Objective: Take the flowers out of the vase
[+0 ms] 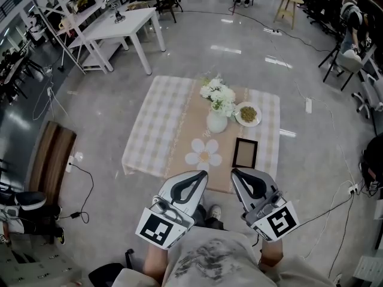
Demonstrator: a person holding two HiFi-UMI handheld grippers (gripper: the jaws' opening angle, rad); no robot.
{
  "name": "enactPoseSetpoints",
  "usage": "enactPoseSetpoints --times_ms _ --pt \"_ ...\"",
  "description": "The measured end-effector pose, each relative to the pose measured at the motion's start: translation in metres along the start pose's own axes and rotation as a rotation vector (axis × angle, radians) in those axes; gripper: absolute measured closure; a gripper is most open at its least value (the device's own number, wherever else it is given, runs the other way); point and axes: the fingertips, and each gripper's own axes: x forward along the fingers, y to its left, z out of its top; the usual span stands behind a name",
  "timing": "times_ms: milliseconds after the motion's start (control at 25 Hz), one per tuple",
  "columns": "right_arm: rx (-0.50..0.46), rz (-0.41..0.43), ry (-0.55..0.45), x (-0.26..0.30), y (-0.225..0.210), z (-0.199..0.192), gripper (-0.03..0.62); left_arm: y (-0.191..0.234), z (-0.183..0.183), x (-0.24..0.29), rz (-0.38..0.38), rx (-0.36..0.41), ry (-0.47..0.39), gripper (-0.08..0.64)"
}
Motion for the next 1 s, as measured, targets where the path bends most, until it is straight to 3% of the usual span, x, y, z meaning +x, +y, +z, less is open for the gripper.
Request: enactPoseSetpoints --times_ms 160,1000 --pt "-0.001 -0.011 0.011 0.010 -0.011 -0.004 0.575 0.009 -0.010 0.009 -0.009 -0.057 0.047 0.551" --pt "-0.020 -0.097 0.069 0.101 -0.070 -0.013 0.575 0.103 -0.027 0.065 -0.128 -0.071 0.053 0.551"
